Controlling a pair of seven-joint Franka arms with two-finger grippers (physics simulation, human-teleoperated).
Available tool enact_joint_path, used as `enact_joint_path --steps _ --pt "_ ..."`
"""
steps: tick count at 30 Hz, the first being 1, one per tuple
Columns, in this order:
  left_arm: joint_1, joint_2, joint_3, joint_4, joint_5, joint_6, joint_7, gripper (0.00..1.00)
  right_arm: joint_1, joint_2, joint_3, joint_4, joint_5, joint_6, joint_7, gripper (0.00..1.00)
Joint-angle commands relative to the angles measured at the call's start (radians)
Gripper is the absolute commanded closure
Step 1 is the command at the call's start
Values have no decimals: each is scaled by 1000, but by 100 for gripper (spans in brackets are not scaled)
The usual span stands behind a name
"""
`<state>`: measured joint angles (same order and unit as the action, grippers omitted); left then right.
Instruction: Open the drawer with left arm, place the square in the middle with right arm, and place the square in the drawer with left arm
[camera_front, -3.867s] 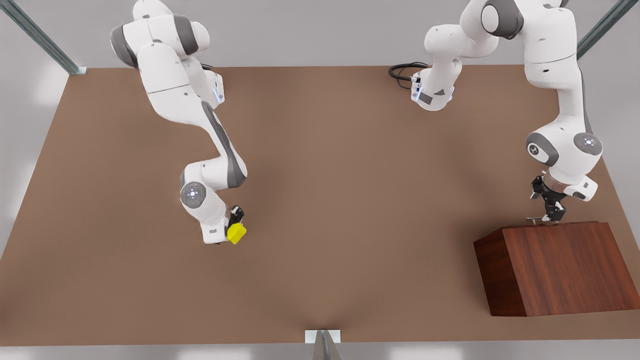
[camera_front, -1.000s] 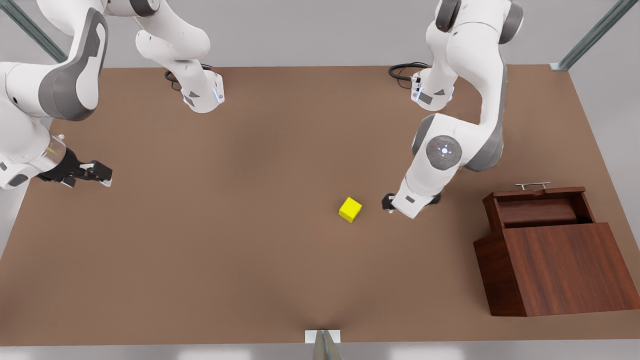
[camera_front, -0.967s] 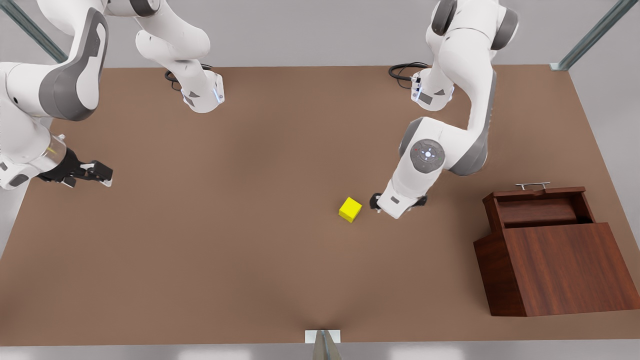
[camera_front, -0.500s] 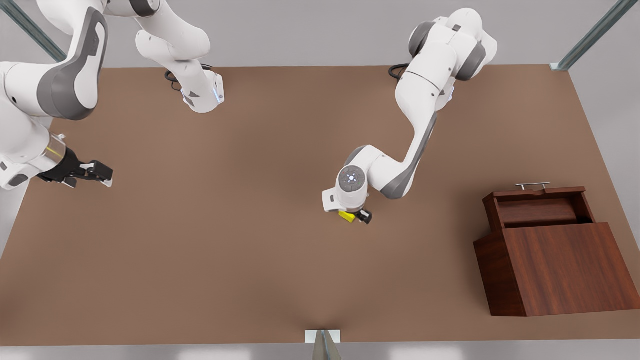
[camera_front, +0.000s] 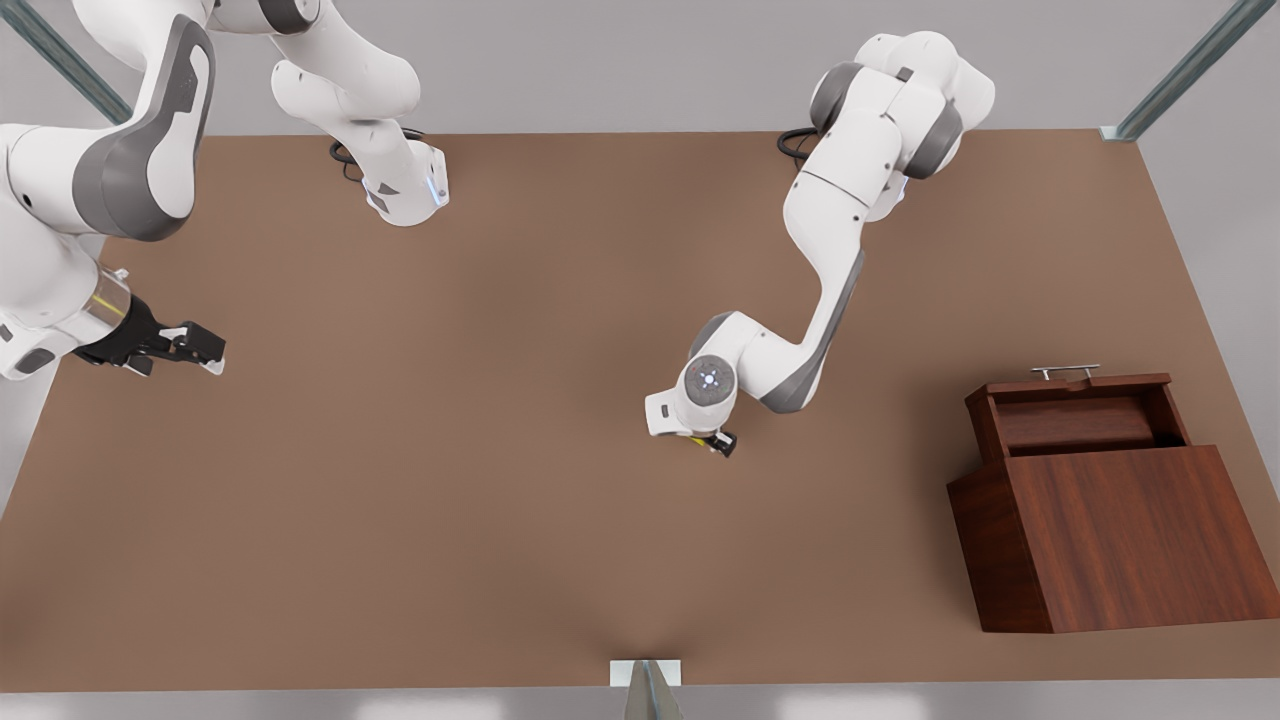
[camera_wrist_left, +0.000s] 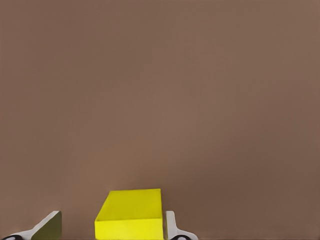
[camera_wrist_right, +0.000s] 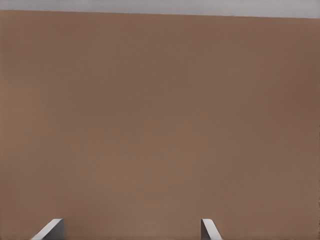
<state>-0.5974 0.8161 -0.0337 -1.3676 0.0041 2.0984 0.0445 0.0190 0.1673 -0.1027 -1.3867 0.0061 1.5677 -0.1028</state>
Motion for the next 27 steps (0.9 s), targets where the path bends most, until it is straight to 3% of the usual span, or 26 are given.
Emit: enact_joint_path --steps 1,18,27 --pt "-2 0 0 -2 -1 -1 0 0 -1 0 0 0 0 0 0 0" --pt "-21 -80 0 -218 2 112 -2 0 -10 26 -3 40 -2 2 -2 0" --pt "-35 -68 2 -249 10 172 -2 0 -8 28 -3 40 -6 5 -2 0"
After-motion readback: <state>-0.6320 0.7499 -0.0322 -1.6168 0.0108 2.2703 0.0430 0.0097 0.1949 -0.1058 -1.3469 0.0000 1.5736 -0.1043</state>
